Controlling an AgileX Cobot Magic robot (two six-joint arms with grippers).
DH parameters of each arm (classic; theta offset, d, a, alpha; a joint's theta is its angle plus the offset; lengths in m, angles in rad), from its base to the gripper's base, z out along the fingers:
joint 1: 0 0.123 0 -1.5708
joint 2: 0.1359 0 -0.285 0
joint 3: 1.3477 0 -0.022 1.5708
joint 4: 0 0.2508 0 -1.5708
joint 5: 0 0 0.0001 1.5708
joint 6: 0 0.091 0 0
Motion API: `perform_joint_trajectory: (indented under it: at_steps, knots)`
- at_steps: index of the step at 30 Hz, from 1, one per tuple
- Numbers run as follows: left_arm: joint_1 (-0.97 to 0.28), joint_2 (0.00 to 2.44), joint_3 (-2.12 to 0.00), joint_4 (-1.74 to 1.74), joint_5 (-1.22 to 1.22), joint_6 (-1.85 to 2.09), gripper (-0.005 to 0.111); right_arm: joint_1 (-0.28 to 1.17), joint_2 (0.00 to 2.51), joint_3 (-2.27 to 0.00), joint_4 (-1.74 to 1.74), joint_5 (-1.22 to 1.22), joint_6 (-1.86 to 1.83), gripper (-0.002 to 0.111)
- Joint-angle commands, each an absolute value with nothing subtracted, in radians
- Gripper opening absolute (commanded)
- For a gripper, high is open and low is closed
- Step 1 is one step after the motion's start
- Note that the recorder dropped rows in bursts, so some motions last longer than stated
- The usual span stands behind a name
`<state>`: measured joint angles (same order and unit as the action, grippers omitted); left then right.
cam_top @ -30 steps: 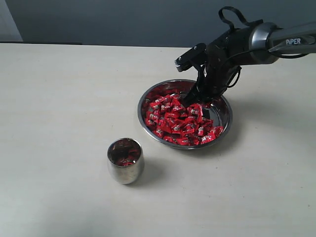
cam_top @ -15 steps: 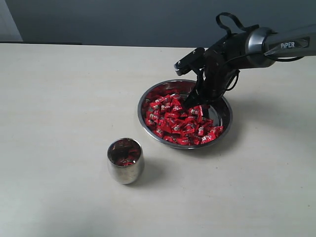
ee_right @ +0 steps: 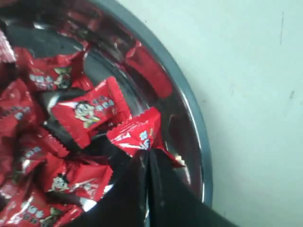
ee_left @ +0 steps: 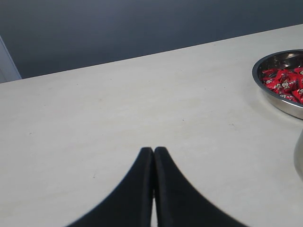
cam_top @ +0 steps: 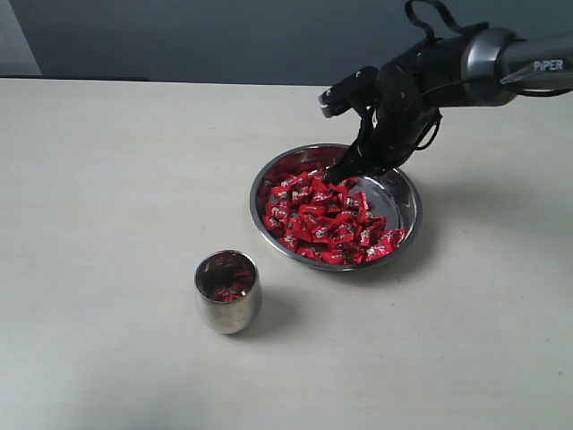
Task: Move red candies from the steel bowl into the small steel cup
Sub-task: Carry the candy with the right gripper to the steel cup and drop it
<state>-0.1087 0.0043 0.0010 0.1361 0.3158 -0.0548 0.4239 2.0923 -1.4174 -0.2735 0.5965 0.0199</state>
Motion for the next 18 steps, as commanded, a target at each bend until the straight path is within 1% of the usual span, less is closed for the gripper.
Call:
perform_joint_trajectory:
  at_steps: [1, 8, 13, 16, 18]
  knots:
    - [-0.116, 0.000, 0.000, 0.135, 0.309, -0.060, 0.000, 0.421, 2.017, -1.421, -0.148, 0.624, -0.024, -0.001]
    - [-0.116, 0.000, 0.000, 0.135, 0.309, -0.060, 0.000, 0.421, 1.910, -1.421, 0.299, 0.762, -0.392, -0.001]
    - [-0.116, 0.000, 0.000, 0.135, 0.309, -0.060, 0.000, 0.421, 1.848, -1.421, 0.615, 0.995, -0.668, -0.001]
    - [-0.116, 0.000, 0.000, 0.135, 0.309, -0.060, 0.000, 0.432, 1.827, -1.421, 0.710, 1.092, -0.734, -0.001]
    - [-0.116, 0.000, 0.000, 0.135, 0.309, -0.060, 0.000, 0.459, 1.819, -1.419, 0.715, 1.107, -0.736, -0.001]
